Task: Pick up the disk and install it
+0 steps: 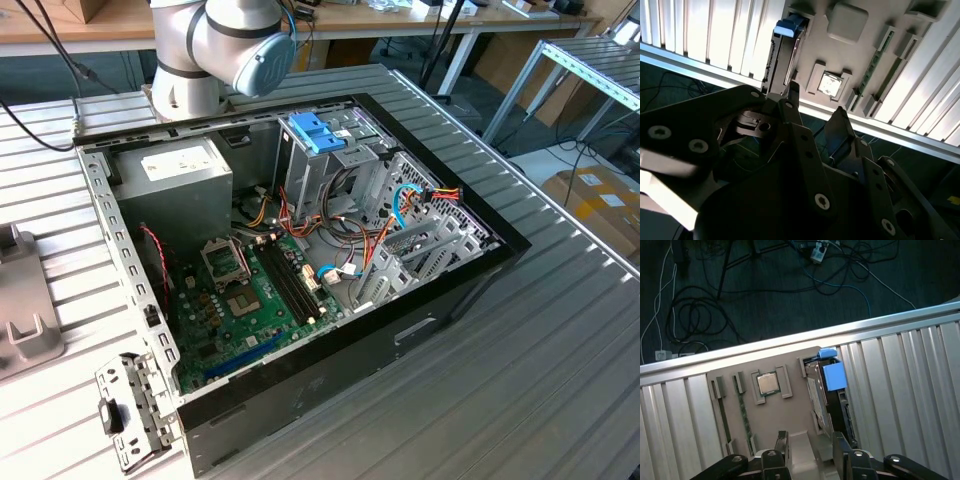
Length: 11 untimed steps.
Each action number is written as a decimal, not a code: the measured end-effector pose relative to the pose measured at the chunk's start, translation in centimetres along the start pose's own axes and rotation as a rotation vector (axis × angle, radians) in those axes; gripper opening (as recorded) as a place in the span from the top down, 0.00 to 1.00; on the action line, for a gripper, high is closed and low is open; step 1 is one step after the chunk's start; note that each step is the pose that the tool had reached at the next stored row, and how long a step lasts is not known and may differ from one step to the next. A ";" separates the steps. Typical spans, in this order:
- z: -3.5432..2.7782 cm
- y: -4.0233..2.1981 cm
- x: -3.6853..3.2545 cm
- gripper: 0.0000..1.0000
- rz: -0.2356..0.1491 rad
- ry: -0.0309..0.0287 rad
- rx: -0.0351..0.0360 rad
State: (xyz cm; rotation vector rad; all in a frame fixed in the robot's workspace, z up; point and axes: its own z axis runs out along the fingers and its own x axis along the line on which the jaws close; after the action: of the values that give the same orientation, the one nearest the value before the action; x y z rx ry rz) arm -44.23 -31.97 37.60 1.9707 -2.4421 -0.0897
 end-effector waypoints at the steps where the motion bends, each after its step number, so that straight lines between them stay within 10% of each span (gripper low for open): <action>1: 0.00 0.02 -0.03 0.52 0.000 0.0000 -0.0001; 11: 0.35 0.53 -0.75 0.52 -0.008 -0.0006 -0.0006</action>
State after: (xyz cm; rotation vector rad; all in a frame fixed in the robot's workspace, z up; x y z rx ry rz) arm -44.60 -31.11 37.29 1.9808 -2.4343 -0.0910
